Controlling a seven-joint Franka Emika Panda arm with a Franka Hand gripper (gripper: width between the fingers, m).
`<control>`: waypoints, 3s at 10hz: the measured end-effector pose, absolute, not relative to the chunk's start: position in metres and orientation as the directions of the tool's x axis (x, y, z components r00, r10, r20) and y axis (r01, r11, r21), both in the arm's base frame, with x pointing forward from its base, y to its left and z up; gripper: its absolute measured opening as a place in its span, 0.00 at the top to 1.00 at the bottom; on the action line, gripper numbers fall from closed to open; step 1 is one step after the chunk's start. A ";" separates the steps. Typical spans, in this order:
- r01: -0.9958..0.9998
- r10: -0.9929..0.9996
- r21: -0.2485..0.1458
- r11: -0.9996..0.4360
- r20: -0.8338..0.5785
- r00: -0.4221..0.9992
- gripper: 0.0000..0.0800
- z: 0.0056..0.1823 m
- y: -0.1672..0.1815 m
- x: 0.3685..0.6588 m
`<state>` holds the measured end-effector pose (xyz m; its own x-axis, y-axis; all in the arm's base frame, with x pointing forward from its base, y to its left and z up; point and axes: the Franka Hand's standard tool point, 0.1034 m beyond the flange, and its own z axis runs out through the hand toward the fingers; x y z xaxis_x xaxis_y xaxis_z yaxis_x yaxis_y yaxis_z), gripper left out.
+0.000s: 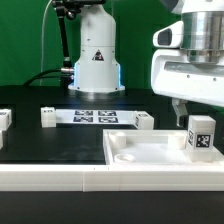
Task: Assemble one leg
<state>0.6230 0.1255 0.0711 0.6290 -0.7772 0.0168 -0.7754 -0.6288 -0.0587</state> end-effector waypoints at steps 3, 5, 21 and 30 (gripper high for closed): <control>-0.602 -0.604 -0.051 -0.797 0.030 0.797 0.19 0.071 0.124 0.623; -0.450 -0.451 -0.037 -0.892 0.042 0.891 0.19 0.073 0.122 0.625; -0.637 -0.639 -0.047 -0.769 0.035 0.768 0.64 0.072 0.114 0.624; -0.998 -0.999 -0.046 -0.036 -0.021 0.037 0.64 0.072 0.114 0.622</control>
Offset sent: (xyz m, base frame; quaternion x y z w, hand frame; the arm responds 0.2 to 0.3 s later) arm 0.0021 0.0036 0.0041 -0.0389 -0.0024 -0.1904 0.9809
